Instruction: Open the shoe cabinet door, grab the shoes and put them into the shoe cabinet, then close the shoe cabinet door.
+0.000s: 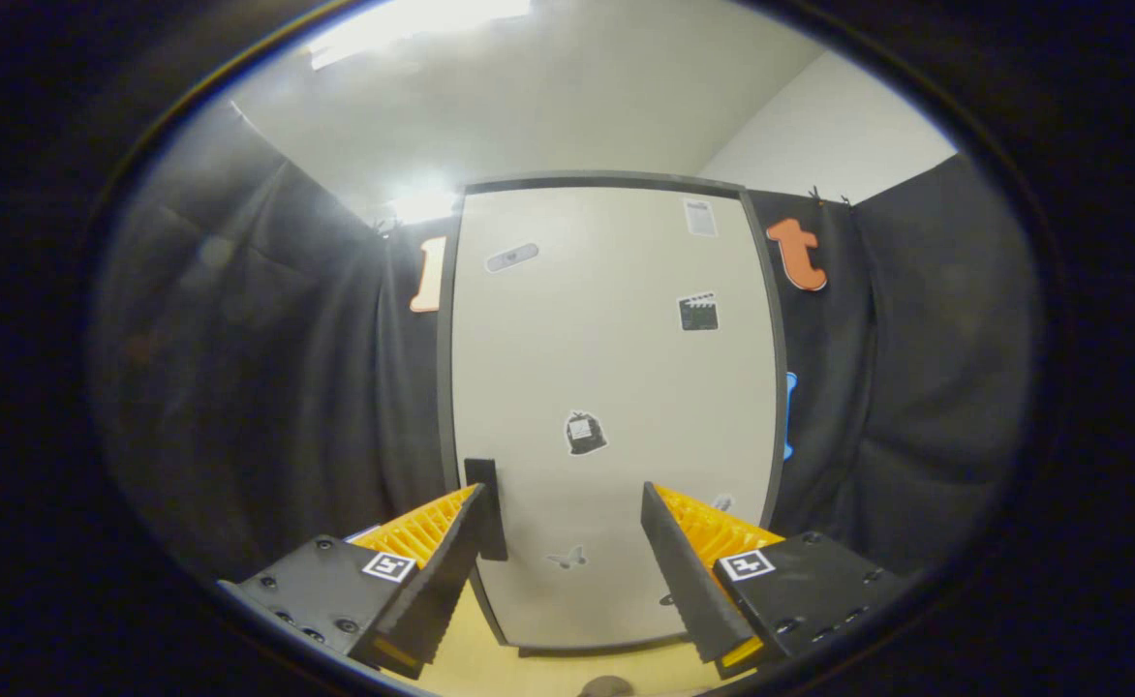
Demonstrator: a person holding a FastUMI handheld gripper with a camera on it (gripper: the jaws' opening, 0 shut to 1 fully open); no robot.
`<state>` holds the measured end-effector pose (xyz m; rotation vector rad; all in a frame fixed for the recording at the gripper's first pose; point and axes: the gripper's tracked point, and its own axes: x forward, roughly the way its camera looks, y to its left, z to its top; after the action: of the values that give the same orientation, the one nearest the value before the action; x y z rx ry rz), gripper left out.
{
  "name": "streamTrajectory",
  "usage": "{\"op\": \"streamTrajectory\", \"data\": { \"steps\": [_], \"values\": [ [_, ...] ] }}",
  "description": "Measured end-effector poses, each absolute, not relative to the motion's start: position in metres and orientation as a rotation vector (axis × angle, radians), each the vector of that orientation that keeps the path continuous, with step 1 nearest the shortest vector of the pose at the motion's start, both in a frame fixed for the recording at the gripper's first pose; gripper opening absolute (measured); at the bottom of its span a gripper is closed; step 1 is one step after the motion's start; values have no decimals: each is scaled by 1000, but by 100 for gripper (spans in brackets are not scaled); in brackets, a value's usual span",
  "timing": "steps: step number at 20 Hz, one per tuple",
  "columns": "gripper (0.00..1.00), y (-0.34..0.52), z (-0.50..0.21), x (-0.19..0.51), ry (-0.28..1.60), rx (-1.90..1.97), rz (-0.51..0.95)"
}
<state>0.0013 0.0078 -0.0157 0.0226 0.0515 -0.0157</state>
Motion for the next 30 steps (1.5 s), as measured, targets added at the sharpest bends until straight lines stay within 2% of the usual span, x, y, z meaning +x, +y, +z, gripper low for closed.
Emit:
{"op": "streamTrajectory", "data": {
  "steps": [9, 19, 30],
  "values": [
    [97, 48, -35, 25, 75, 28, 21],
    [96, 91, -86, 106, 130, 36, 17],
    [45, 91, -109, 132, 158, 26, -18]
  ]
}}
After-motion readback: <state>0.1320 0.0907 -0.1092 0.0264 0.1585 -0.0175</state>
